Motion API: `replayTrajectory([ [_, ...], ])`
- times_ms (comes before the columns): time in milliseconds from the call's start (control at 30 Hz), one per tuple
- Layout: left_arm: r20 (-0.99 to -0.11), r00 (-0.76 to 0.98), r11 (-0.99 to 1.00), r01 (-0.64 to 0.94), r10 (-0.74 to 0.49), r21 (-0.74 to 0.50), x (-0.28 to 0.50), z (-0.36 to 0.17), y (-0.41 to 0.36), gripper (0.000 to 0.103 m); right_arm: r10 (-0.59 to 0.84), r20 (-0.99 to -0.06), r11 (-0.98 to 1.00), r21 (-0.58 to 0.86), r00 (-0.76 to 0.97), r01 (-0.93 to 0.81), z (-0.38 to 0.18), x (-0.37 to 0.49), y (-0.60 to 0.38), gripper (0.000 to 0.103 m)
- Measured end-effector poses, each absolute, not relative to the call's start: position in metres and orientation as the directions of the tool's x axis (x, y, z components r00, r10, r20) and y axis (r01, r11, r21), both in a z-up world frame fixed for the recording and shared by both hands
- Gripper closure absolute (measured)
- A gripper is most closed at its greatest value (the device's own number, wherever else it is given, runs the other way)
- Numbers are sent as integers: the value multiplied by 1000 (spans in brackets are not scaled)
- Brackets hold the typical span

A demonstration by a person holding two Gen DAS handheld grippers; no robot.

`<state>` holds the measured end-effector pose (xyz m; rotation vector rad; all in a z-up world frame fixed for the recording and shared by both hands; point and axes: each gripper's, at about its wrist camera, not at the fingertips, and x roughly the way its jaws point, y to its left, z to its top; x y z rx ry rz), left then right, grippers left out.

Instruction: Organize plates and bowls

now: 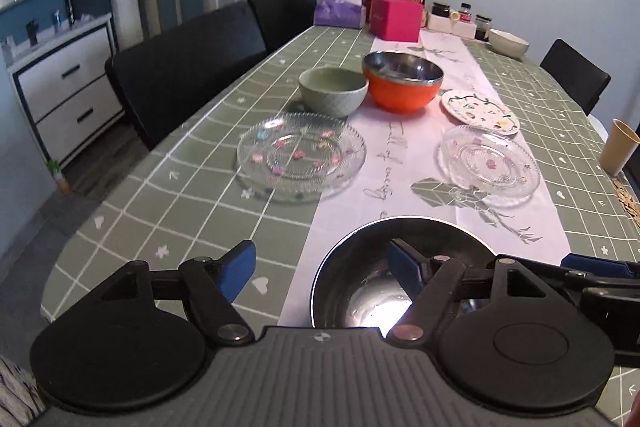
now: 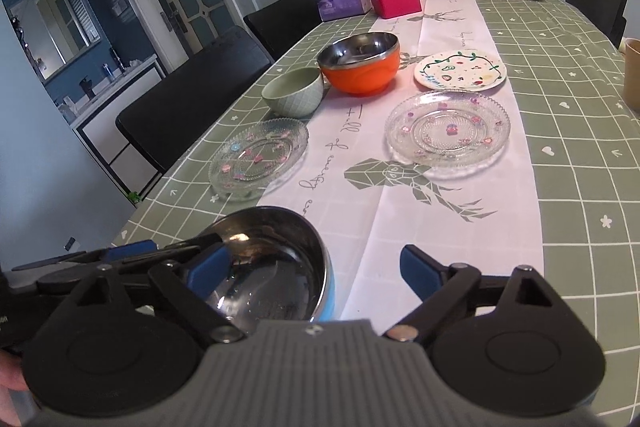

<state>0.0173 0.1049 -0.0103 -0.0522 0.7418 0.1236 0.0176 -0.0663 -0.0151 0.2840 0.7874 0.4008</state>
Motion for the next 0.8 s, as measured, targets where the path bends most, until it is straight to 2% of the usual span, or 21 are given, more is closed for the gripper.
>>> replayTrajectory([
  [167, -647, 760, 994, -105, 64, -25, 12, 4, 99, 15, 454, -591, 883, 399, 667, -247, -6, 11, -76, 7],
  [233, -631, 774, 994, -97, 42, -52, 11, 11, 98, 11, 451, -580, 882, 407, 679, -238, -4, 11, -82, 6],
  [433, -563, 826, 997, -68, 31, -46, 5, 26, 92, 10, 435, -568, 882, 423, 699, -206, 3, 13, -98, 6],
  [800, -640, 768, 994, -40, -36, -104, 25, 52, 102, 10, 360, -589, 914, 377, 724, -148, 19, 16, -111, 6],
])
